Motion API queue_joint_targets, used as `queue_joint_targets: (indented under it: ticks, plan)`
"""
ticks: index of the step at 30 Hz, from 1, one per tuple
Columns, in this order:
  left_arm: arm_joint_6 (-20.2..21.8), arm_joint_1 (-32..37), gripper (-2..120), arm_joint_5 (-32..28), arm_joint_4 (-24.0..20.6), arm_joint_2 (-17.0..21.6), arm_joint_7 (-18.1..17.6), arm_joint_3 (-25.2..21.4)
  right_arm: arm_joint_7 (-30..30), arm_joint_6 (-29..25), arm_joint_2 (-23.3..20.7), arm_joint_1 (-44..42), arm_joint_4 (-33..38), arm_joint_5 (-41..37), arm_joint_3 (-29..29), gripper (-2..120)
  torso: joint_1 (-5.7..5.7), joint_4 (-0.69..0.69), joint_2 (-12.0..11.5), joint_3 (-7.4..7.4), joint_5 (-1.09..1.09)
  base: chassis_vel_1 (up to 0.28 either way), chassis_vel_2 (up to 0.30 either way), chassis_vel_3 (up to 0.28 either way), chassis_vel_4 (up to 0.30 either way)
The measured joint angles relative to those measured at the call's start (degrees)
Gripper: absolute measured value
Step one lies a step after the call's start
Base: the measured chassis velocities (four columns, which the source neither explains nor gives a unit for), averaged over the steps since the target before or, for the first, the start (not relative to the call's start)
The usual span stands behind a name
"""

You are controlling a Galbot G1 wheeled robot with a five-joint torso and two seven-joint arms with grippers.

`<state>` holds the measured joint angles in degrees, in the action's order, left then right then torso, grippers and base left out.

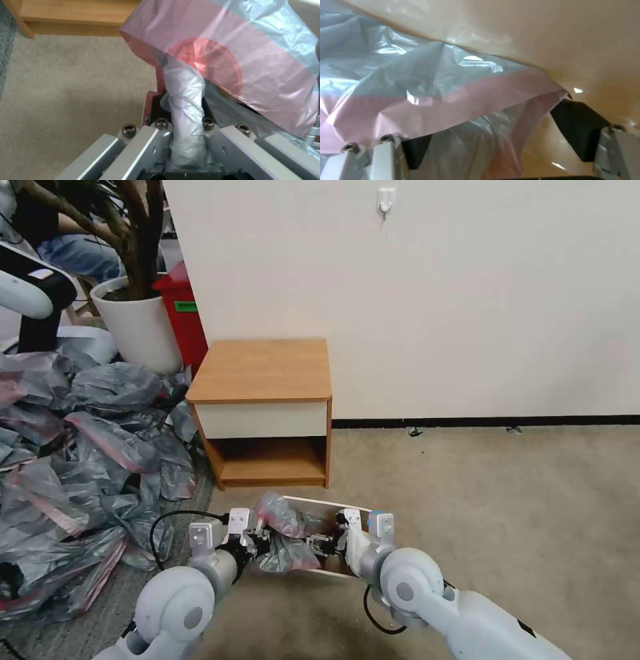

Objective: Pick up the garbage bag from the table and place it over the trash can.

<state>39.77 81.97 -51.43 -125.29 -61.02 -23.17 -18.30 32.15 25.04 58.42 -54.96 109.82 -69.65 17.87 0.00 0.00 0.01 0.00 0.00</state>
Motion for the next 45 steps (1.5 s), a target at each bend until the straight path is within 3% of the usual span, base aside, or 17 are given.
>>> queue_joint_targets:
  ticks: [3, 24, 36, 45]
  plan:
    - [-0.03, -0.07, 3, 0.03, 0.0, 0.0, 0.0, 0.0, 0.0, -0.66, 0.12, -0.04, -0.25, 0.81, 0.12, 75, 0.0, 0.0, 0.0, 0.0, 0.0, 0.0, 0.0, 0.0, 0.0]
    - [-0.6, -0.51, 3, 1.41, 1.12, -0.32, 0.27, 0.58, -0.55, -4.57, 0.41, -1.16, -1.36, 4.64, 0.69, 0, 0.0, 0.0, 0.0, 0.0, 0.0, 0.0, 0.0, 0.0, 0.0]
    - [-1.0, -0.58, 3, 1.57, 1.72, -0.21, 0.38, 0.74, -1.69, -10.89, 1.2, -3.11, -1.82, 7.66, 0.58, 0, 0.0, 0.0, 0.0, 0.0, 0.0, 0.0, 0.0, 0.0, 0.0]
    - [-1.51, -1.64, 3, 1.64, 3.34, -0.3, 0.39, 1.32, -1.75, -13.77, 1.16, -6.68, 2.37, 8.79, -1.78, 0, 0.0, 0.0, -0.01, 0.0, 0.0, 0.0, 0.0, 0.0, 0.0]
